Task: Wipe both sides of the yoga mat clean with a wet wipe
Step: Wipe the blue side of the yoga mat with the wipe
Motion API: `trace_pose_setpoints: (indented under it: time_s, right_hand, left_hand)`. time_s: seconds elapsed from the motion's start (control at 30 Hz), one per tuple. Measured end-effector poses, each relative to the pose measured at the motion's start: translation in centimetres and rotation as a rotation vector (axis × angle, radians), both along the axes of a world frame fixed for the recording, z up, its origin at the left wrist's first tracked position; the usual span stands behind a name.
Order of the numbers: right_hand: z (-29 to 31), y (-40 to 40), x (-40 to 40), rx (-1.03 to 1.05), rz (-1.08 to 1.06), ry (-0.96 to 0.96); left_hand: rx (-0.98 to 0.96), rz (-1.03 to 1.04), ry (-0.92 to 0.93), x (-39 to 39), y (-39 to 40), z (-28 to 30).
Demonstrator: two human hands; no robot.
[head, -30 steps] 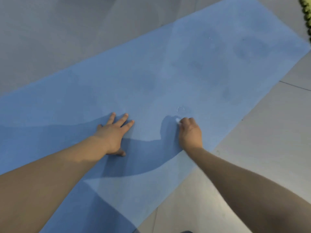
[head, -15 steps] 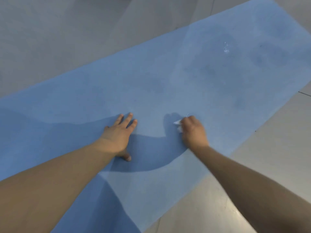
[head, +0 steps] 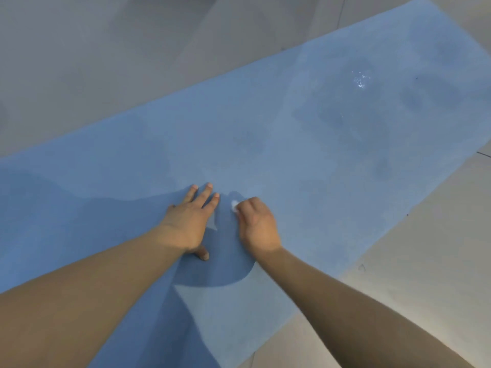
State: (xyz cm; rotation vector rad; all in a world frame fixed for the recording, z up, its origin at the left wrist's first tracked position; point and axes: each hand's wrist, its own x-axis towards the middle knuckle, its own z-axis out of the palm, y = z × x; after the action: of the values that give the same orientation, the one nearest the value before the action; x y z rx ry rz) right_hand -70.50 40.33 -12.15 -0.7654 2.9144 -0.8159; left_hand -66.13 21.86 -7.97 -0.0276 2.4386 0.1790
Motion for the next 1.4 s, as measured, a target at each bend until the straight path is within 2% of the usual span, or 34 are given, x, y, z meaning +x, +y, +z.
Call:
trace_pose_setpoints:
  time_s: [0.1,0.17,0.27,0.37,0.47,0.53,0.7,0.8,0.87,0.93,1.03,1.13,1.2,1.3,1.4]
  right_hand:
    - [0.0,-0.3,0.8,0.034,0.22,0.035]
    - [0.0,1.4,-1.8,0.114,0.275,0.079]
    - [0.0,6.4,-8.0,0.191,-0.013,0.129]
    - [0.7,11.3,-12.4,0.244,-0.301,0.041]
    - [1.0,9.8,-11.8,0.188,-0.447,-0.03]
    - [0.5,6.3,-8.8,0.098,-0.385,0.004]
    - [0.1,-2.1,0.6,-0.016,0.02,0.009]
    - [-0.1,-2.4,0.7,0.017,0.202,0.033]
    - [0.0,-0.9,-1.5,0.112,0.353,0.072]
    - [0.1,1.3,-4.9,0.168,0.291,0.106]
    - [0.6,5.2,-10.1,0.21,-0.088,0.104]
    - [0.5,6.8,-12.4,0.238,-0.291,0.024]
    - [0.5,5.1,-11.5,0.178,-0.397,-0.013]
    - [0.0,0.1,-7.3,0.043,-0.307,0.023]
    - [-0.4,-5.4,-1.6,-0.01,-0.005,0.028]
  left_hand:
    - [-0.003,0.003,-0.004,0.0,0.1,0.1]
    - [-0.028,0.0,-0.009,0.0,0.2,0.4]
    - [-0.084,0.038,-0.06,0.2,0.2,1.0]
    - [-0.075,0.106,-0.095,0.1,-0.1,1.1]
    - [-0.057,0.114,-0.1,0.1,-0.3,1.1]
    - [-0.047,0.122,-0.083,0.1,-0.3,1.1]
    - [-0.029,0.123,-0.049,0.2,-0.9,0.9]
    - [-0.027,0.104,0.028,-0.2,-2.2,1.3]
    - [-0.028,0.068,0.09,-0.3,-3.6,1.8]
    - [-0.068,0.071,0.128,-0.1,-5.1,1.9]
    - [-0.192,0.29,0.065,0.1,-6.5,1.4]
    - [-0.173,0.386,-0.042,-0.4,-7.1,0.9]
    - [-0.125,0.401,-0.046,-0.6,-7.2,0.8]
    - [-0.068,0.414,-0.039,-0.5,-7.4,0.4]
    - [-0.046,0.411,-0.056,-0.7,-8.2,0.0]
